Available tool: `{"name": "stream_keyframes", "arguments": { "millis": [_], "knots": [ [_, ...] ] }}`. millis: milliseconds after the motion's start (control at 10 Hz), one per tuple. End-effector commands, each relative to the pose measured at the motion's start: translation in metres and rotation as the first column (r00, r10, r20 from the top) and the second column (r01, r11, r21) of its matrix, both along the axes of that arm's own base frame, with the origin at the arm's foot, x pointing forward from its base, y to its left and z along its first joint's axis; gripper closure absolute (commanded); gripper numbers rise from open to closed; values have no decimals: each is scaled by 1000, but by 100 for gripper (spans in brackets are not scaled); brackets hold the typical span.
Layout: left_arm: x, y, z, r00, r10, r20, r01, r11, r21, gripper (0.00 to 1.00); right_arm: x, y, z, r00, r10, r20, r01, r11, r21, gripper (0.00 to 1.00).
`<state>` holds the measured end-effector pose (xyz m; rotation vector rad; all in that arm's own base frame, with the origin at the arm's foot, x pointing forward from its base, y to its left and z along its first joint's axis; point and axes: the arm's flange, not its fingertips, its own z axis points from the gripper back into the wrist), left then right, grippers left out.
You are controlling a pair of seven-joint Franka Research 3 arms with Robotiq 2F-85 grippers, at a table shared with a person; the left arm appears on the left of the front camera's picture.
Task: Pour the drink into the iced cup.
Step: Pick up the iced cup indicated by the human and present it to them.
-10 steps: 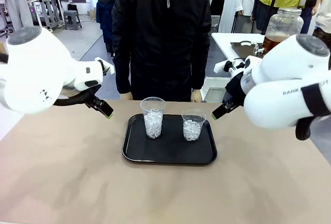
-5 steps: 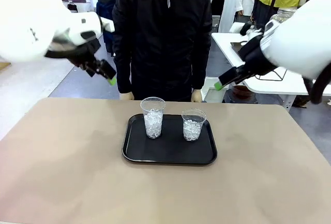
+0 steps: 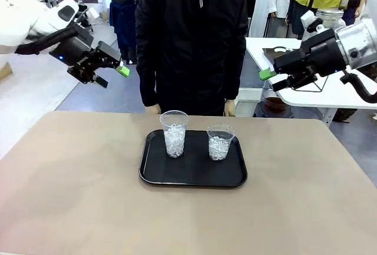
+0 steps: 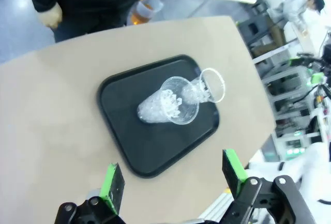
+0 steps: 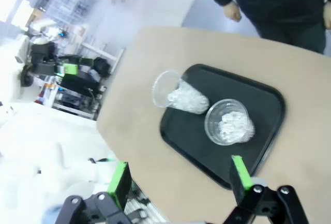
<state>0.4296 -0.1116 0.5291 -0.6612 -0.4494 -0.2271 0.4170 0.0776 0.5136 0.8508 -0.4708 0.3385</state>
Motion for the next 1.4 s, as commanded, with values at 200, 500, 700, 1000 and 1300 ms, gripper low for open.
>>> {"name": "stream_keyframes", "arguments": {
  "millis": [200,500,700,1000,1300],
  "knots": [
    [14,13,-22,998,25,-54,-30,995,-97,0,25,-13,-23,997,18,-78,-10,995,99,0],
    [11,16,-22,995,52,-79,-60,994,-96,0,16,-19,-24,995,8,-100,3,994,113,0],
    [11,16,-22,995,52,-79,-60,994,-96,0,16,-19,-24,995,8,-100,3,994,113,0],
    [19,47,-43,986,55,-155,-91,968,-235,0,37,-37,-40,965,-8,-264,75,967,244,0],
    [28,71,-62,975,-13,-221,-88,892,-443,0,55,-61,-59,913,39,-406,141,904,404,0]
  ]
}}
